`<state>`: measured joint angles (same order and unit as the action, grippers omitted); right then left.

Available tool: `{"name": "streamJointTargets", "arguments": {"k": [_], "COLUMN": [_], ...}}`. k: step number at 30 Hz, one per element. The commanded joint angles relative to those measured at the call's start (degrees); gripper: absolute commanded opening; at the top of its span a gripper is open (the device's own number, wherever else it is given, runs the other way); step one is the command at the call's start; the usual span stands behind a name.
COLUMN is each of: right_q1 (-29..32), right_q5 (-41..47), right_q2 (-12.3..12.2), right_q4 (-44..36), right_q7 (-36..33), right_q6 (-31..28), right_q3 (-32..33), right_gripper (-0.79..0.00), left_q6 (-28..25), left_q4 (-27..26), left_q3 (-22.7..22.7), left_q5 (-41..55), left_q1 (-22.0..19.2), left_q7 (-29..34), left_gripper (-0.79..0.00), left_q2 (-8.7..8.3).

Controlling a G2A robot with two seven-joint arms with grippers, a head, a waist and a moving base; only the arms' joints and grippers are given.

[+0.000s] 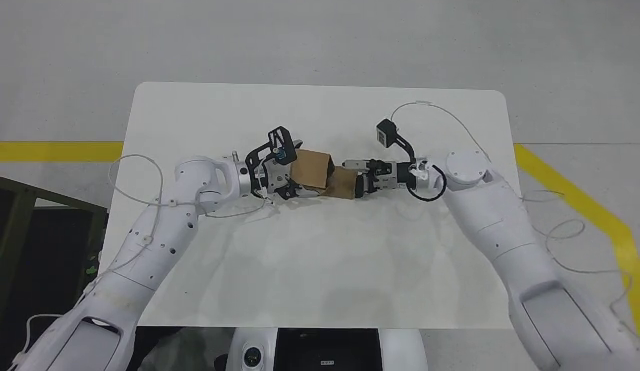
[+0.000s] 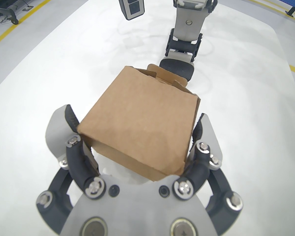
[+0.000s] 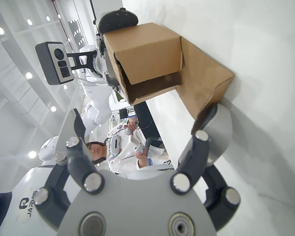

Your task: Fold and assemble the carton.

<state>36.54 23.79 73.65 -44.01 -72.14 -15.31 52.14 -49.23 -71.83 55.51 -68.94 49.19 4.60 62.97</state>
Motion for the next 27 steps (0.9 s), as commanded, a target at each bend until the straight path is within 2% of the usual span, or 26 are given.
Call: {"name": "streamJointTargets", "arguments": {"k": [1, 8, 17, 27], "right_q1": [-0.03, -0.37, -0.50, -0.13], "right_q5": [0.72, 5.30, 10.55, 12.21], "right_q2": [0.21, 1.20, 1.32, 1.54], "right_q4": [0.34, 0.82, -0.06, -1.12], "right_q7": [-0.01, -0.90, -3.72, -5.13], "right_q6": [-0.24, -2.84, -4.90, -3.51], "right_q3": [-0.07, 0.11, 2.29, 2.68], "right_gripper": [0.000, 0.000, 0.000, 0.000], "left_q6": [-0.10, -0.20, 0.24, -0.09], "left_q4": [-0.04, 0.00, 0.32, 0.80], "left_q3": [0.03, 0.11, 0.78, 2.59], "left_q5": [-0.03, -0.04, -1.85, -1.85], "left_q1": [0.01, 0.00, 0.23, 1.05], "left_q7": [0.08, 0.19, 0.15, -0.35], "left_gripper": [0.000, 0.000, 0.000, 0.000], "left_q2": [0.01, 0.08, -0.11, -0.59]}}
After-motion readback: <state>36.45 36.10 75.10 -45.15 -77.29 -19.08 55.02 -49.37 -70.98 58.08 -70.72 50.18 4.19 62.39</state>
